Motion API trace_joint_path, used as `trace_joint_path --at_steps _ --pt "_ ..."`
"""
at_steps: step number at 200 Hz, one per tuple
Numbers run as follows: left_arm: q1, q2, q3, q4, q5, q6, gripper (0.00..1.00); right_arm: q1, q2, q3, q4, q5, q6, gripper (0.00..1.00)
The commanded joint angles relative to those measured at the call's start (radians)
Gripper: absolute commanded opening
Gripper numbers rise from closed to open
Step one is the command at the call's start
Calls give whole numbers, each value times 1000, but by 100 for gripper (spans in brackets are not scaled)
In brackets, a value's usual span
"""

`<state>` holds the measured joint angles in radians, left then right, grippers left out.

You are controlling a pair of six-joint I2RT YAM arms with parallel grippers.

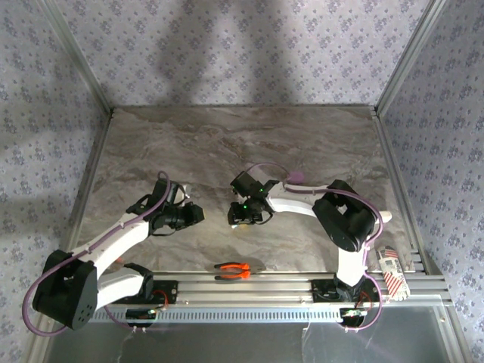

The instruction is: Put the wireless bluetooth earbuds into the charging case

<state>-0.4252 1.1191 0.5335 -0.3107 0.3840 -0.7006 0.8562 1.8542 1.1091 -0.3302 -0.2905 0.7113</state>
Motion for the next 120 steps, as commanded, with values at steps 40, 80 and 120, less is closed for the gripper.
trace_joint_path --at_steps 40,80,120 --pt "10 -26 -11 -5 27 3 23 7 48 41 -56 25 5 27" --pt "9 -33 -11 -9 27 3 23 9 69 57 -77 38 10 23" --pt "9 -35 -8 -11 29 3 23 13 50 66 -93 59 11 18"
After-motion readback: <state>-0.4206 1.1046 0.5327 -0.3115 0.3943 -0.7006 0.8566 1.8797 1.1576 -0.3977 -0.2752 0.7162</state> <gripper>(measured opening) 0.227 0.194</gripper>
